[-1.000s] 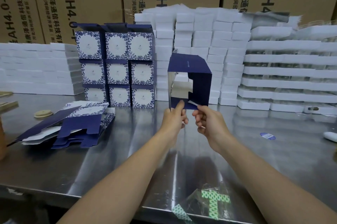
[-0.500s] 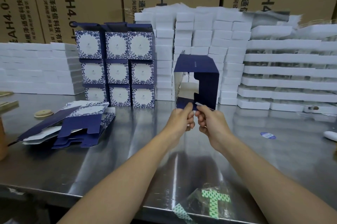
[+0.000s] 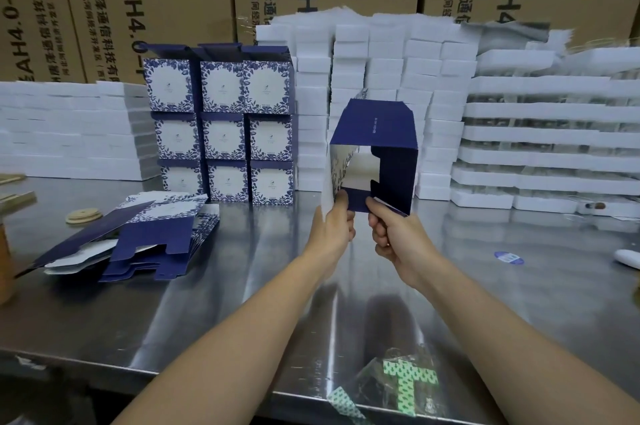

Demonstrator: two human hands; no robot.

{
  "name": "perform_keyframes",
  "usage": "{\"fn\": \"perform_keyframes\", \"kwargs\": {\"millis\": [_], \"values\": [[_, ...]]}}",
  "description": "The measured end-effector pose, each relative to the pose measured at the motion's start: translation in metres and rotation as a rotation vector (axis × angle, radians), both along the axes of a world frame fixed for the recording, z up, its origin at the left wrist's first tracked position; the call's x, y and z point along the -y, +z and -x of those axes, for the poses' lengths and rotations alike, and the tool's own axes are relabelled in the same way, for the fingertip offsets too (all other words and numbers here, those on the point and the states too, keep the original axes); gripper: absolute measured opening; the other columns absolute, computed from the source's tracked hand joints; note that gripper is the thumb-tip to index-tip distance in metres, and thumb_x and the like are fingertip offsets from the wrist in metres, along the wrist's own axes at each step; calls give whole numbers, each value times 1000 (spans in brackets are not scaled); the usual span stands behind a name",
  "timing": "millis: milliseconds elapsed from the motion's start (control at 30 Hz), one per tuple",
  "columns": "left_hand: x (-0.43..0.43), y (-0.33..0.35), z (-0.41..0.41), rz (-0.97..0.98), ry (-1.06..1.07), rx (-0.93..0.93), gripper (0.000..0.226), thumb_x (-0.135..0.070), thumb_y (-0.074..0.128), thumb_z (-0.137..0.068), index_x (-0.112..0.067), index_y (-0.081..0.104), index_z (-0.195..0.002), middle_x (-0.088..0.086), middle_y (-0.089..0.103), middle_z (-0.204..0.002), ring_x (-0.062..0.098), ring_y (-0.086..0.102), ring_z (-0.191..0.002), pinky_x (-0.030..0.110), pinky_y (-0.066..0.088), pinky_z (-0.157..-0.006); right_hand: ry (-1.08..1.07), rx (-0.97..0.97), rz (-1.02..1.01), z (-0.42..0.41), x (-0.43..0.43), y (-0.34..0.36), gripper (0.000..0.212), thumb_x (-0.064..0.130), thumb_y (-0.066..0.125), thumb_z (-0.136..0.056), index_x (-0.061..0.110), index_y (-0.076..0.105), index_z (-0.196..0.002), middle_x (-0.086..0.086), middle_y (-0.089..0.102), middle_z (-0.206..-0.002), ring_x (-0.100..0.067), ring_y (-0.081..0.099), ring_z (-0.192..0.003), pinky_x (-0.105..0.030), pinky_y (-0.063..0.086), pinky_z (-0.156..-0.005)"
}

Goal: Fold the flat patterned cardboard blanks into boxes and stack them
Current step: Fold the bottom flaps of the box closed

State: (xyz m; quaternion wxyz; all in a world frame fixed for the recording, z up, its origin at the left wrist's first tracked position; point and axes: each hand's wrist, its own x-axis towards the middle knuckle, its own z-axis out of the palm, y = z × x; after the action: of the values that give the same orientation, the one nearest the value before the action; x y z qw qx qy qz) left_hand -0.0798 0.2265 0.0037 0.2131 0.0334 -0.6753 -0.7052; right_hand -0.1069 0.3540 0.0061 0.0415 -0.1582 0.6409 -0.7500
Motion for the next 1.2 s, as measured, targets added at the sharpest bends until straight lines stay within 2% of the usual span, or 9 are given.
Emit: {"fn": "perform_keyframes", "kwargs": {"millis": [267,400,567,733,900,967,1067,1133,1200], "values": [[9,0,4,-44,82,75,43,-48,42,-110,-28,45,-73,-9,36,-61,9,30,-46,14,30,-41,-78,8,-6,4,-2,0,36,37,70,-99,13,64,-73,3,43,-59,-12,34,-53,-25,28,-52],[9,0,5,-77,43,109,40,-60,44,-107,-28,51,-83,-10,41,-61,7,34,-46,23,33,-55,-87,14,-12,7,-3,-1,38,37,70,-100,11,68,-73,1,47,-60,-11,36,-50,-25,29,-54],[9,1,10,-84,81,64,39,-43,42,-110,-23,46,-77,-5,36,-64,5,31,-41,14,31,-42,-74,32,-27,8,-4,0,38,48,77,-92,15,70,-75,3,51,-59,-9,40,-48,-19,33,-47],[15,1,14,-88,92,161,37,-49,43,-109,-21,49,-85,-5,43,-66,9,38,-48,20,36,-52,-111,-30,-47,11,-1,-1,47,49,64,-101,8,81,-86,2,58,-60,-10,44,-47,-20,36,-48],[17,2,10,-14,-48,133,50,-62,48,-105,-22,50,-75,-7,44,-57,12,47,-53,28,36,-61,-176,-63,-60,17,-2,-4,51,42,54,-109,6,80,-84,0,62,-56,-7,43,-43,-18,35,-46],[18,5,7,104,-149,139,45,-63,55,-101,-22,57,-83,-5,53,-65,12,57,-61,30,41,-68,-205,-51,-45,21,-7,-2,51,42,54,-109,6,79,-81,0,62,-55,-8,43,-43,-18,35,-46],[18,3,1,256,-210,196,12,-27,64,-102,-18,66,-109,-1,68,-94,11,70,-79,30,49,-74,-238,-60,-43,27,-13,1,52,42,55,-107,5,77,-77,-1,61,-54,-9,42,-43,-21,35,-49],[18,0,4,212,-106,189,28,-8,51,-105,-14,57,-132,5,69,-115,18,72,-89,33,53,-75,-258,-79,-63,30,-16,2,52,42,57,-105,5,75,-72,-2,61,-54,-11,42,-44,-24,35,-52],[21,4,4,27,-4,100,40,-10,44,-110,-23,42,-148,5,63,-124,26,67,-95,35,52,-72,-273,-94,-78,33,-18,2,50,40,59,-102,7,72,-67,-1,61,-54,-11,43,-44,-26,35,-54]]}}
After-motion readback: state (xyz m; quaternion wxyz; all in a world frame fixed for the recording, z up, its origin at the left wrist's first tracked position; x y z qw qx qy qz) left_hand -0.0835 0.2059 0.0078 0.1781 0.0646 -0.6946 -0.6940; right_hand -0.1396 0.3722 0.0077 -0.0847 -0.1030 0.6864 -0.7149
